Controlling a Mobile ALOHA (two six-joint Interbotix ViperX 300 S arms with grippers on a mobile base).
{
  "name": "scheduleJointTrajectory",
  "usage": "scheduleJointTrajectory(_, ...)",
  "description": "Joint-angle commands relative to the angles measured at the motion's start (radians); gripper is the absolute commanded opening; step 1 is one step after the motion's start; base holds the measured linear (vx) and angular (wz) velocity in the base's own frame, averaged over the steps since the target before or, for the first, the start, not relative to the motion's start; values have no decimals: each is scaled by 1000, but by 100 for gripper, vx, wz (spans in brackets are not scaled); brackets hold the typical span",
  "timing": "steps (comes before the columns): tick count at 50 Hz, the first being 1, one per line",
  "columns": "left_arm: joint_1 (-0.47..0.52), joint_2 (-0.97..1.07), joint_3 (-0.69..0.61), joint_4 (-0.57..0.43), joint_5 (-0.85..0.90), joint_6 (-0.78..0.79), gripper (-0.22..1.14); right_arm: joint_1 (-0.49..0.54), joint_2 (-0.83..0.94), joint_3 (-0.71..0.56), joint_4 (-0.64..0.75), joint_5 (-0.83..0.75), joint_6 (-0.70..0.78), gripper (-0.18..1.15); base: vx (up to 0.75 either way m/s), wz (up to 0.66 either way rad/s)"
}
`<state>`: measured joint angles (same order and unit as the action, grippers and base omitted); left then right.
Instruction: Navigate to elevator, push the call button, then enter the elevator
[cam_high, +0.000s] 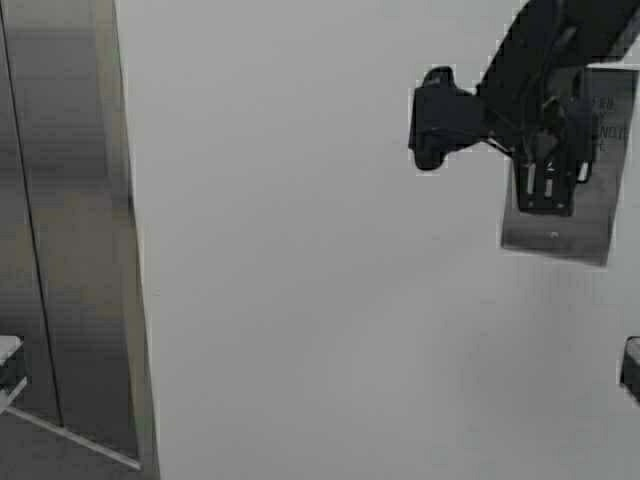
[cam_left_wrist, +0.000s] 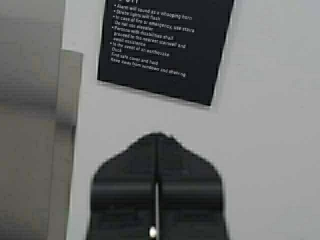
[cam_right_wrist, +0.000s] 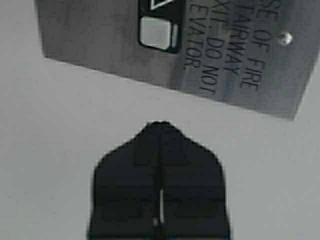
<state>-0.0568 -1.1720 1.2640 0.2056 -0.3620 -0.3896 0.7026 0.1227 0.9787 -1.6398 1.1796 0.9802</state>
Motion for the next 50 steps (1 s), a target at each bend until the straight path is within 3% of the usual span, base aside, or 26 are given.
scheduleJointTrajectory(1,2,8,-20,-2,-8,-5,3,-32,44,-18,-31,2,31,6,4,-2)
scheduleJointTrajectory(50,2,8,-15,-2,-3,0,3,-233,204,-164,-295,-71,115,6,0,0)
